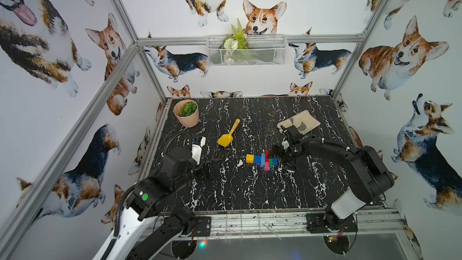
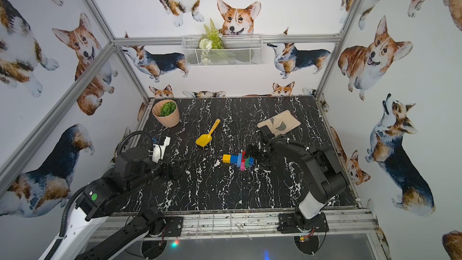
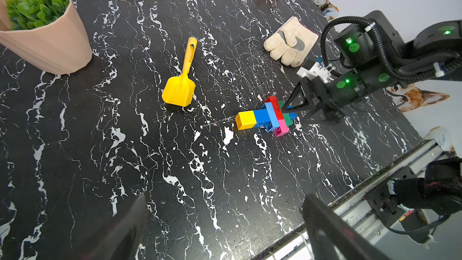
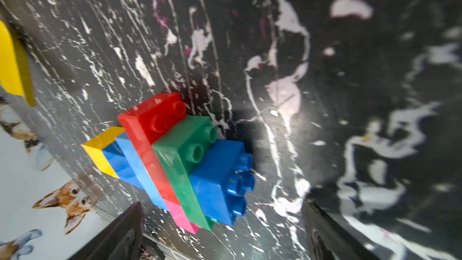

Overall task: Assemble a spoon with lego
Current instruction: Place the lego brick at the center of the board, then reset both arms

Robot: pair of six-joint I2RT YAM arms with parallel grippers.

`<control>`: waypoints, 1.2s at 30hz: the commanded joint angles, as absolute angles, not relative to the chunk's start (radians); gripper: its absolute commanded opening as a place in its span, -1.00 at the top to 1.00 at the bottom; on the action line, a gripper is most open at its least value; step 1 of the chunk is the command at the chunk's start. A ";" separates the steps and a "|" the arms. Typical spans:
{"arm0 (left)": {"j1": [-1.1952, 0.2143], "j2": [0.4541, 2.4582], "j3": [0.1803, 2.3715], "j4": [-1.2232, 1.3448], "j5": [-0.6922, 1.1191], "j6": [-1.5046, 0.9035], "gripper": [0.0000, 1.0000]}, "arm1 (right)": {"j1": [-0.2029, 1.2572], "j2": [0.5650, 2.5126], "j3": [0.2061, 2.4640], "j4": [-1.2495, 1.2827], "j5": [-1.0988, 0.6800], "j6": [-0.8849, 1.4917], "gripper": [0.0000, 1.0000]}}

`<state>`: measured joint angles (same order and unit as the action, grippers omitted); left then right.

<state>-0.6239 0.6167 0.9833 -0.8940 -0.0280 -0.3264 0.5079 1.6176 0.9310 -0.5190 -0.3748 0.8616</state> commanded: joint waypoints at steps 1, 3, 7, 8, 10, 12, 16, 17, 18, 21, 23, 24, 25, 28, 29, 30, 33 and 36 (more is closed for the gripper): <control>-0.623 0.608 0.978 -0.902 -0.042 -0.332 -1.00 | 0.507 1.590 0.954 -0.647 -0.287 0.801 -0.99; -0.623 0.603 0.966 -0.893 -0.044 -0.336 -1.00 | 0.507 1.553 0.972 -0.666 -0.240 0.781 -0.99; -0.623 0.622 0.927 -0.830 -0.012 -0.368 -1.00 | 0.500 1.444 0.994 -0.660 -0.161 0.715 -0.99; -0.623 0.635 0.916 -0.809 -0.005 -0.377 -1.00 | 0.497 1.417 0.999 -0.663 -0.137 0.702 -0.99; -0.621 0.660 0.887 -0.747 -0.025 -0.402 -1.00 | 0.490 1.358 1.014 -0.664 -0.098 0.644 -0.99; -0.613 0.676 0.844 -0.662 -0.075 -0.408 -1.00 | 0.482 1.305 1.029 -0.683 -0.019 0.569 -0.99; -0.538 0.743 0.776 -0.527 -0.272 -0.388 -1.00 | 0.426 1.176 0.996 -0.625 0.104 0.438 -0.99; -0.505 0.752 0.770 -0.504 -0.331 -0.394 -1.00 | 0.403 1.152 0.979 -0.598 0.111 0.415 -0.99; -0.474 0.752 0.738 -0.444 -0.408 -0.406 -1.00 | 0.381 1.130 0.958 -0.568 0.132 0.391 -0.99; -0.413 0.718 0.554 -0.114 -0.503 -0.328 -1.00 | 0.334 1.060 0.881 -0.428 0.168 0.312 -0.99; -0.395 0.698 0.431 0.083 -0.600 -0.260 -1.00 | 0.326 1.039 0.824 -0.324 0.209 0.251 -0.99; -0.376 0.699 0.369 0.186 -0.638 -0.203 -1.00 | 0.324 1.030 0.782 -0.252 0.244 0.224 -0.99; -0.360 0.705 0.321 0.267 -0.658 -0.148 -1.00 | 0.317 1.025 0.745 -0.188 0.262 0.200 -0.99; -0.324 0.796 0.232 0.480 -0.706 -0.027 -1.00 | 0.285 1.031 0.651 -0.025 0.294 0.144 -0.99; -0.301 0.843 0.210 0.545 -0.681 0.003 -1.00 | 0.279 1.036 0.624 0.032 0.311 0.125 -0.99; -0.277 0.894 0.201 0.592 -0.650 0.017 -1.00 | 0.270 1.042 0.591 0.087 0.315 0.110 -0.99; -0.183 1.059 0.191 0.722 -0.502 -0.035 -1.00 | 0.240 1.067 0.498 0.259 0.304 0.097 -0.99; -0.085 1.232 0.159 0.965 -0.366 -0.063 -1.00 | 0.230 1.111 0.418 0.447 0.267 0.063 -0.99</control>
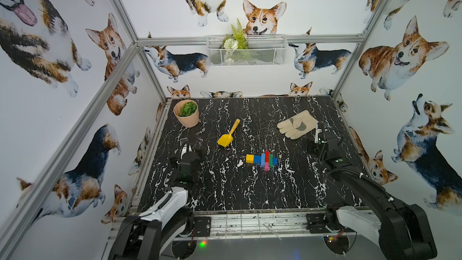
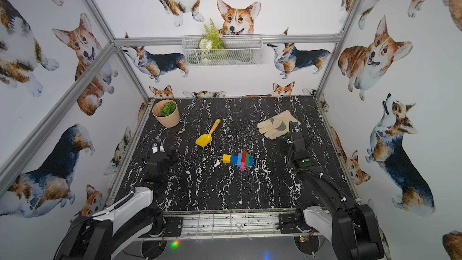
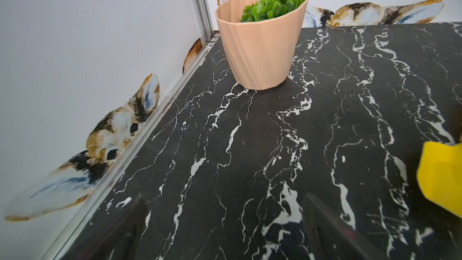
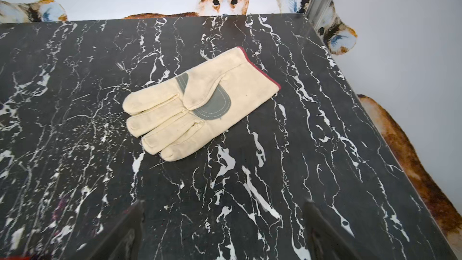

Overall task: Assemble a spoon with lego
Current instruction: Reset both arms

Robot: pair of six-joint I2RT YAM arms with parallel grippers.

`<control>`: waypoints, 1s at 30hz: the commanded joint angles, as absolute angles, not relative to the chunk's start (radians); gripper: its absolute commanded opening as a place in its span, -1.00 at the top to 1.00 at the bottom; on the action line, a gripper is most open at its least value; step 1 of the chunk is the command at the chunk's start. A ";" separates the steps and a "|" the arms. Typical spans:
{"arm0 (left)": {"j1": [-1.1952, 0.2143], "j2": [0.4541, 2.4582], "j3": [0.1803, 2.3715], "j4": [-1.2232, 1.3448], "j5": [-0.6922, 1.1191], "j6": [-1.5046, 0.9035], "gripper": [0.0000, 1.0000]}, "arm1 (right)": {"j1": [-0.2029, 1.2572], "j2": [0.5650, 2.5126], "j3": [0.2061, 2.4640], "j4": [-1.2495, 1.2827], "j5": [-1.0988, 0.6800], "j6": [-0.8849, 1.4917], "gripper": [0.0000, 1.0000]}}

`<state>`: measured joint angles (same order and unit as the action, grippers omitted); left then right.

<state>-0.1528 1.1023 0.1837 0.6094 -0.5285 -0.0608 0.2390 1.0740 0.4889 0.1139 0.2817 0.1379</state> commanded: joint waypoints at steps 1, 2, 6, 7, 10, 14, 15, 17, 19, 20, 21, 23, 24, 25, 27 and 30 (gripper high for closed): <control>-0.072 1.276 0.157 1.027 -0.344 -0.070 -1.00 | 0.232 1.114 0.399 0.497 0.269 0.052 -0.99; -0.063 1.301 0.160 1.054 -0.318 -0.066 -1.00 | 0.228 1.147 0.386 0.539 0.280 0.046 -0.99; -0.034 1.585 0.217 1.257 -0.186 -0.053 -1.00 | 0.225 1.187 0.328 0.762 0.251 -0.045 -0.99; -0.034 1.590 0.246 1.234 -0.169 -0.042 -1.00 | 0.225 1.212 0.329 0.801 0.245 -0.062 -0.99; -0.031 1.577 0.296 1.100 -0.162 -0.045 -1.00 | 0.225 1.247 0.317 0.879 0.231 -0.085 -0.99; -0.031 1.569 0.311 1.064 -0.161 -0.045 -1.00 | 0.214 1.281 0.325 0.913 0.231 -0.089 -0.99; -0.032 1.558 0.318 1.024 -0.162 -0.054 -1.00 | 0.215 1.289 0.335 0.903 0.197 -0.114 -0.99; -0.036 1.564 0.319 1.037 -0.172 -0.046 -1.00 | 0.217 1.261 0.314 0.899 0.181 -0.116 -0.99; -0.038 1.564 0.318 1.035 -0.174 -0.049 -1.00 | 0.225 1.160 0.273 0.833 0.201 -0.111 -0.99; -0.038 1.564 0.316 1.043 -0.173 -0.046 -1.00 | 0.228 1.097 0.260 0.762 0.215 -0.106 -0.99; -0.037 1.560 0.317 1.035 -0.171 -0.050 -1.00 | 0.225 1.046 0.243 0.702 0.225 -0.091 -0.99; -0.039 1.562 0.314 1.045 -0.178 -0.046 -1.00 | 0.216 1.026 0.168 0.758 0.263 -0.037 -0.99; -0.043 1.562 0.323 1.027 -0.191 -0.047 -1.00 | 0.212 1.068 0.133 0.843 0.264 -0.027 -0.99; -0.050 1.563 0.326 1.019 -0.205 -0.045 -1.00 | 0.213 1.126 0.138 0.910 0.275 -0.055 -0.99; -0.052 1.562 0.325 1.021 -0.203 -0.044 -1.00 | 0.209 1.245 0.195 0.905 0.283 -0.071 -0.99; -0.054 1.564 0.345 0.987 -0.199 -0.037 -1.00 | 0.207 1.427 0.243 1.029 0.341 -0.090 -0.99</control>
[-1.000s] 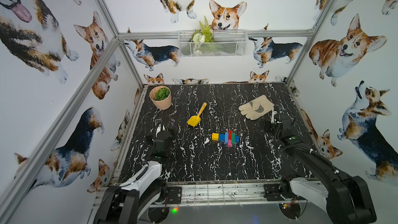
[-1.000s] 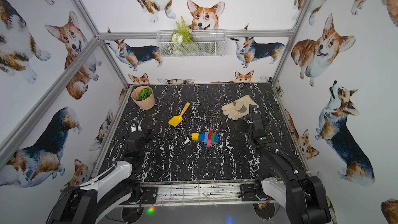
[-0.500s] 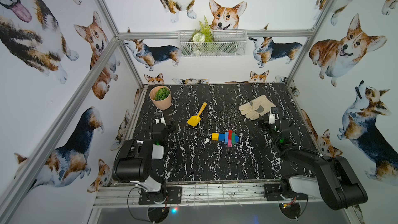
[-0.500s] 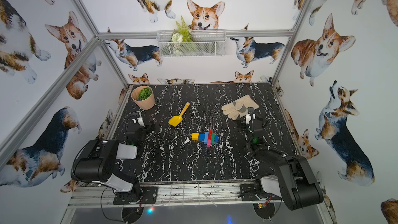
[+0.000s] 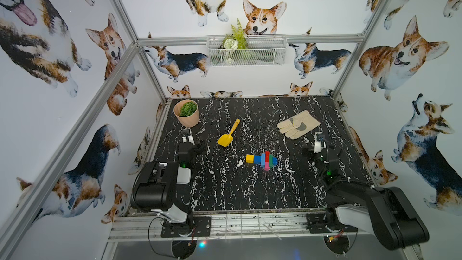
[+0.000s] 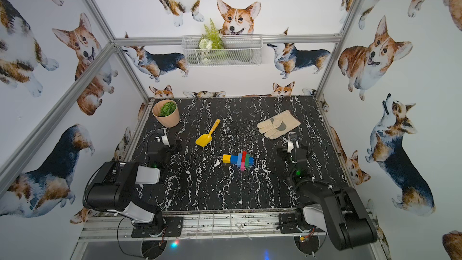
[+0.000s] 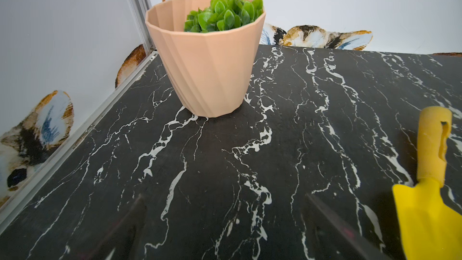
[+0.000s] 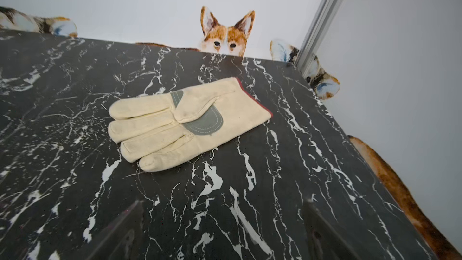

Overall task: Assemble a spoon with lego
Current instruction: Reset both arms

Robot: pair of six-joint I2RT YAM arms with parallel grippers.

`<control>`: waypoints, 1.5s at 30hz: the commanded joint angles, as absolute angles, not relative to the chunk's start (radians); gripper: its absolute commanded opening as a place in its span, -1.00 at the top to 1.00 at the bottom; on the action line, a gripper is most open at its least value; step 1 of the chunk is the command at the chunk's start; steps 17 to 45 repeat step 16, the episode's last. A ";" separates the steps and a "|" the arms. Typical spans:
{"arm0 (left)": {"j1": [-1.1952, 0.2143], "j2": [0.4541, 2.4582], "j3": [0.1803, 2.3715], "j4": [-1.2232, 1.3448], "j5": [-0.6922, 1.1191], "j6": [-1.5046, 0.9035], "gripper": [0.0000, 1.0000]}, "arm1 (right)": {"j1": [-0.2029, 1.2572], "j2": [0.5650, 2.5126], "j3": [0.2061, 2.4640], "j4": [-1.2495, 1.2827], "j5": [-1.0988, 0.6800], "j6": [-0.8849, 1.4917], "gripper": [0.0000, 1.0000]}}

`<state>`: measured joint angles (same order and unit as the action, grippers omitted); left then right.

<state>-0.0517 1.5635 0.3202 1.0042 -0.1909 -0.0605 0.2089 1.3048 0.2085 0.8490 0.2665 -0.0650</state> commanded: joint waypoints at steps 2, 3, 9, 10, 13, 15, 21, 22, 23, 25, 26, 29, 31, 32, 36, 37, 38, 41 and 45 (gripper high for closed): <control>-0.069 1.567 0.365 0.955 -0.210 -0.020 -1.00 | 0.154 1.357 0.261 0.890 0.300 -0.014 -0.99; -0.085 1.567 0.370 0.944 -0.231 -0.008 -1.00 | 0.113 1.356 0.262 0.861 0.227 0.016 -0.99; -0.098 1.571 0.382 0.930 -0.252 -0.003 -1.00 | 0.080 1.455 0.272 0.939 0.148 0.007 -0.99; -0.097 1.571 0.385 0.922 -0.250 -0.004 -1.00 | 0.081 1.478 0.256 1.009 0.147 0.006 -0.99; -0.093 1.572 0.391 0.914 -0.243 -0.007 -1.00 | 0.079 1.430 0.284 0.881 0.142 0.013 -0.99; -0.092 1.569 0.385 0.922 -0.239 -0.007 -1.00 | 0.078 1.459 0.271 0.954 0.145 0.009 -0.99; -0.092 1.568 0.377 0.935 -0.238 -0.006 -1.00 | 0.079 1.464 0.266 0.971 0.145 0.009 -0.99; -0.092 1.568 0.377 0.935 -0.238 -0.006 -1.00 | 0.079 1.464 0.266 0.971 0.145 0.009 -0.99; -0.092 1.568 0.377 0.935 -0.238 -0.006 -1.00 | 0.079 1.464 0.266 0.971 0.145 0.009 -0.99; -0.092 1.568 0.377 0.935 -0.238 -0.006 -1.00 | 0.079 1.464 0.266 0.971 0.145 0.009 -0.99; -0.092 1.568 0.377 0.935 -0.238 -0.006 -1.00 | 0.079 1.464 0.266 0.971 0.145 0.009 -0.99; -0.092 1.568 0.377 0.935 -0.238 -0.006 -1.00 | 0.079 1.464 0.266 0.971 0.145 0.009 -0.99; -0.092 1.568 0.377 0.935 -0.238 -0.006 -1.00 | 0.079 1.464 0.266 0.971 0.145 0.009 -0.99; -0.092 1.568 0.377 0.935 -0.238 -0.006 -1.00 | 0.079 1.464 0.266 0.971 0.145 0.009 -0.99; -0.092 1.568 0.377 0.935 -0.238 -0.006 -1.00 | 0.079 1.464 0.266 0.971 0.145 0.009 -0.99; -0.092 1.568 0.377 0.935 -0.238 -0.006 -1.00 | 0.079 1.464 0.266 0.971 0.145 0.009 -0.99; -0.092 1.568 0.377 0.935 -0.238 -0.006 -1.00 | 0.079 1.464 0.266 0.971 0.145 0.009 -0.99; -0.092 1.568 0.377 0.935 -0.238 -0.006 -1.00 | 0.079 1.464 0.266 0.971 0.145 0.009 -0.99; -0.092 1.568 0.377 0.935 -0.238 -0.006 -1.00 | 0.079 1.464 0.266 0.971 0.145 0.009 -0.99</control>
